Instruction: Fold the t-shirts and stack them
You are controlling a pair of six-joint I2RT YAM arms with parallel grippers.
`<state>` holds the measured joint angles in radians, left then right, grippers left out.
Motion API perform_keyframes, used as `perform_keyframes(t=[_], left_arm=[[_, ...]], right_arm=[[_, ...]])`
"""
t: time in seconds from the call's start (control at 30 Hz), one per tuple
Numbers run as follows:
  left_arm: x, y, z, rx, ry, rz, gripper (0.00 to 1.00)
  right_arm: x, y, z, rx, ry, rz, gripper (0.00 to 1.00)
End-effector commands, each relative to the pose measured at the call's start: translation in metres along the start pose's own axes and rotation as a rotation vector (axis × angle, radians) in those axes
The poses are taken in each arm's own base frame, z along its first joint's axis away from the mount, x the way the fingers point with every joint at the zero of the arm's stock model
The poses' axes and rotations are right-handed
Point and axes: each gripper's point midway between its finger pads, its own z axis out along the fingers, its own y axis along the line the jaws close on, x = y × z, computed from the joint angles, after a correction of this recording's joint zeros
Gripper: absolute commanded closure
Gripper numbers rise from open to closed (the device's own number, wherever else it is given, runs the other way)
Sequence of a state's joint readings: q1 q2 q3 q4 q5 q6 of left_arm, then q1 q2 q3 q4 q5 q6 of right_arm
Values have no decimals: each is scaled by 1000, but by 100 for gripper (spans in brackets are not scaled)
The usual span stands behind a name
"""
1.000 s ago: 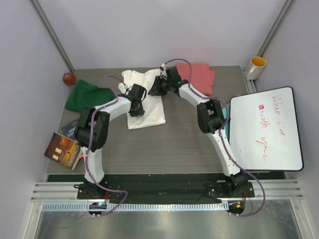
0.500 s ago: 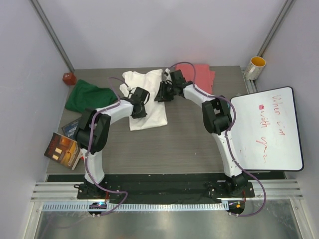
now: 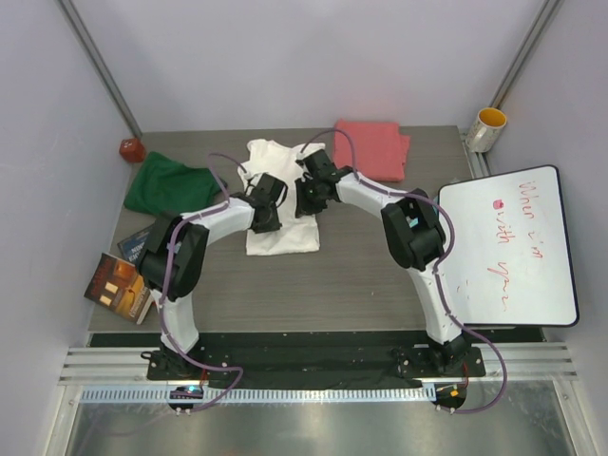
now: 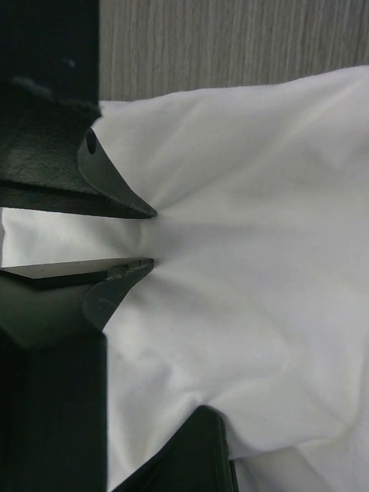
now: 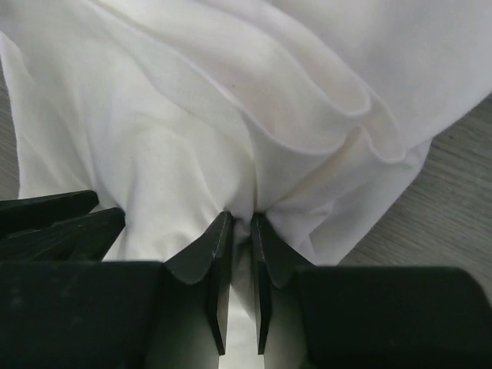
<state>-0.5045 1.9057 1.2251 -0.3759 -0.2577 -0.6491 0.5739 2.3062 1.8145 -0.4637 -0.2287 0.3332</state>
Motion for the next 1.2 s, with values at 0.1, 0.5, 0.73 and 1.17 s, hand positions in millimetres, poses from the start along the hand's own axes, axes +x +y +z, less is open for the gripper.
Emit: perform_keyframes(t=[0.1,0.5,0.73,1.17], left_arm=[[101,30,-20,-72,280,79,72],[192,38,-60,-84,404,171,72],[226,33,-85,-65,432,205,72],[221,47,-100,-113,352,216,69]], right_arm=[[69,-33,-14,175,161,-12,75],[153,-24,-51,227,247,6,70],[204,-3,-71,224,287,30,70],[205,6,-95,248,175,58,66]])
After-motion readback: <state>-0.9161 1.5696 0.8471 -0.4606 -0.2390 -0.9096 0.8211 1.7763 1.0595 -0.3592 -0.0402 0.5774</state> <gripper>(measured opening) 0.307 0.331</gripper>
